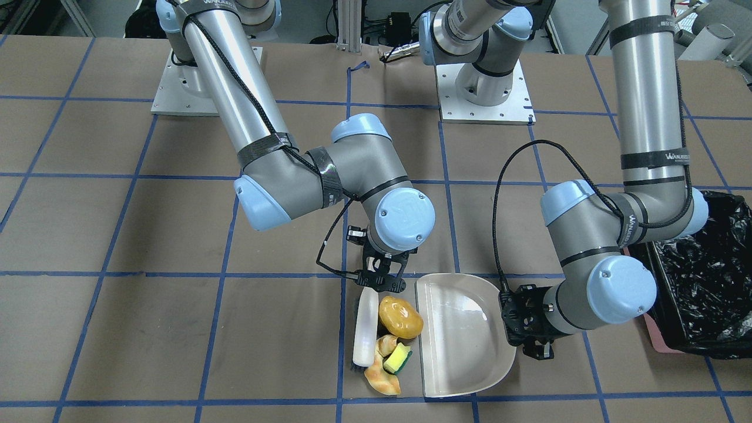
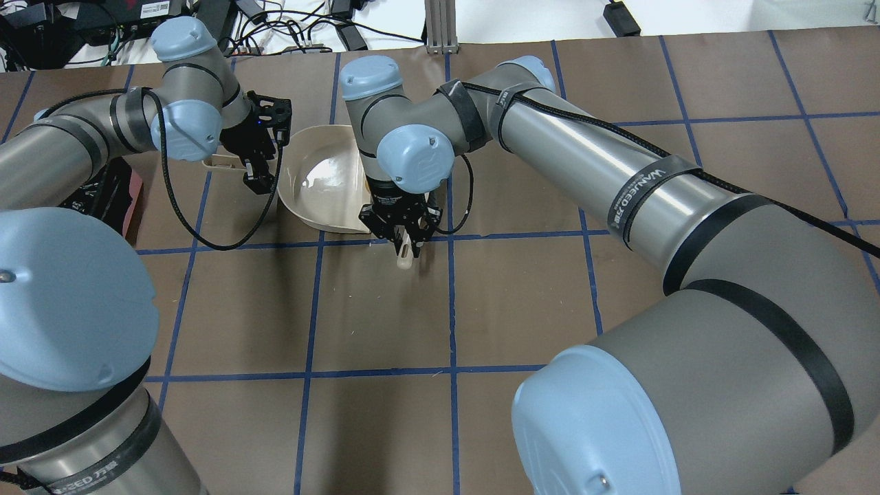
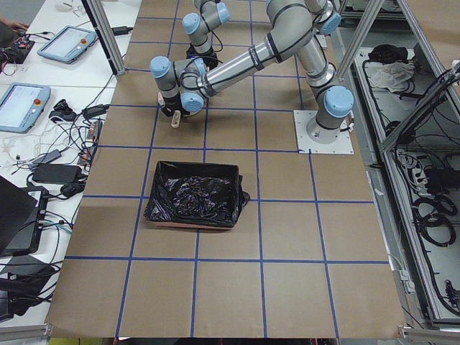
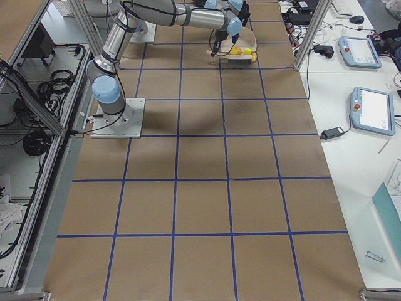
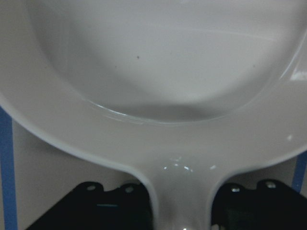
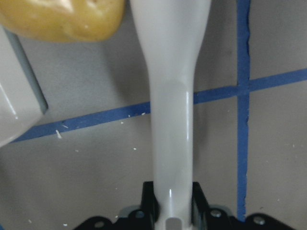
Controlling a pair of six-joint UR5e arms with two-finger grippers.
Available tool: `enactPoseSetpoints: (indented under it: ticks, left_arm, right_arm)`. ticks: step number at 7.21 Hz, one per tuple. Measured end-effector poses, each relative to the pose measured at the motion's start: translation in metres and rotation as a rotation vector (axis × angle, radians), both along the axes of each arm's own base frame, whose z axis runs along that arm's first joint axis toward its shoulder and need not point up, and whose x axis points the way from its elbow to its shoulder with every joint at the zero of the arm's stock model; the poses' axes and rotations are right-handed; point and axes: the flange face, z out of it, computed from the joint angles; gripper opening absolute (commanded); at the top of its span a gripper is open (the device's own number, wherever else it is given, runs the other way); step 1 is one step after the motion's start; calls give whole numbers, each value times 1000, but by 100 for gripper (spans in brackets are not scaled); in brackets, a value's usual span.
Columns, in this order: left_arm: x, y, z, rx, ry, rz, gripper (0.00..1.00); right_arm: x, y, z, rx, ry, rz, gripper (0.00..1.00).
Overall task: Sweep and dump trash into bin
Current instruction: 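Push the items into the dustpan with the brush while the left gripper holds it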
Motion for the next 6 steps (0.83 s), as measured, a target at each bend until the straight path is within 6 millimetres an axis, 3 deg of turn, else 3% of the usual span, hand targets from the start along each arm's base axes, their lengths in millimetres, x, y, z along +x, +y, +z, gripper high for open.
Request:
enactPoseSetpoints:
  ticks: [6]
  left_arm:
    - [0, 0, 0, 0, 3, 0, 0]
  right_arm:
    - [57, 8, 8, -11, -142, -60, 1]
